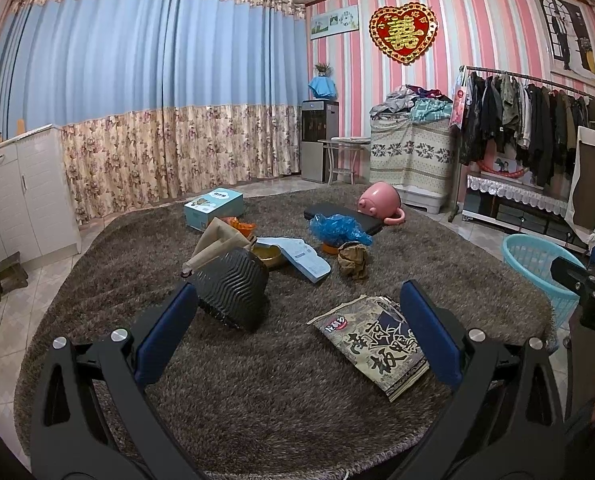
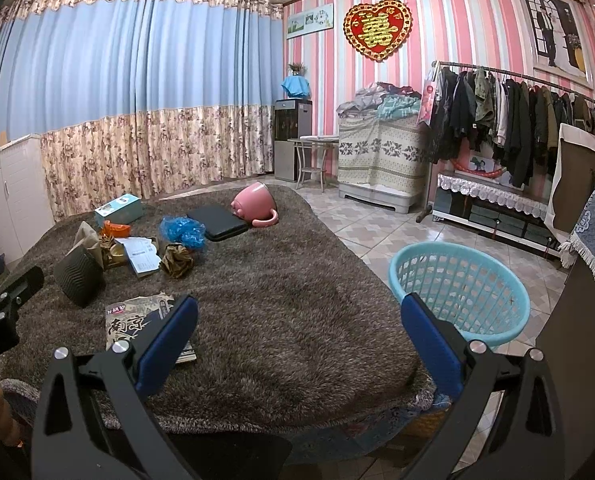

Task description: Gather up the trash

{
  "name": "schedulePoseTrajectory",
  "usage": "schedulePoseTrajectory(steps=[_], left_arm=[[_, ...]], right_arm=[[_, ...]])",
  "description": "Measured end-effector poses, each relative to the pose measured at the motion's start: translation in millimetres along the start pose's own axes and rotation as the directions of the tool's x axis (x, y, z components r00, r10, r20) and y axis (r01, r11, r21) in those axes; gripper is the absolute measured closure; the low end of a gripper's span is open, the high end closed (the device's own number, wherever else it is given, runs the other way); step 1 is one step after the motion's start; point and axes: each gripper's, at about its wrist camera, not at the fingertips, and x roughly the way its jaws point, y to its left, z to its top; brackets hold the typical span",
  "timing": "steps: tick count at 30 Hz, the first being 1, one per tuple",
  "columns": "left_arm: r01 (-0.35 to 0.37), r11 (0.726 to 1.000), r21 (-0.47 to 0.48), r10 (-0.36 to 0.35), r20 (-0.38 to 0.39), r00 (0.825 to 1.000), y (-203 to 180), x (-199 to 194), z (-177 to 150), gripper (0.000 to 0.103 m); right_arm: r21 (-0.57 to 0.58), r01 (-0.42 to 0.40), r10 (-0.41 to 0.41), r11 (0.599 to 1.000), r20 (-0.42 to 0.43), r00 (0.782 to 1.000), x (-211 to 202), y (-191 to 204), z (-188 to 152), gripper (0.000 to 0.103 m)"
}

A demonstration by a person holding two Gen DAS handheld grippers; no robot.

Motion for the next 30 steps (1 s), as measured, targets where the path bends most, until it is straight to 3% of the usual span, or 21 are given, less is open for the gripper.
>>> schedulePoseTrajectory(steps=[30], left_arm=[[-0.02,1.0,-0.021,0.02,-0.041,0.999,10.7,23.7,-14.1,0.005]], right_arm=[[0.002,0.0,0.0,1.0,-0.015,1.0,6.7,3.1,-14.0,0.004]])
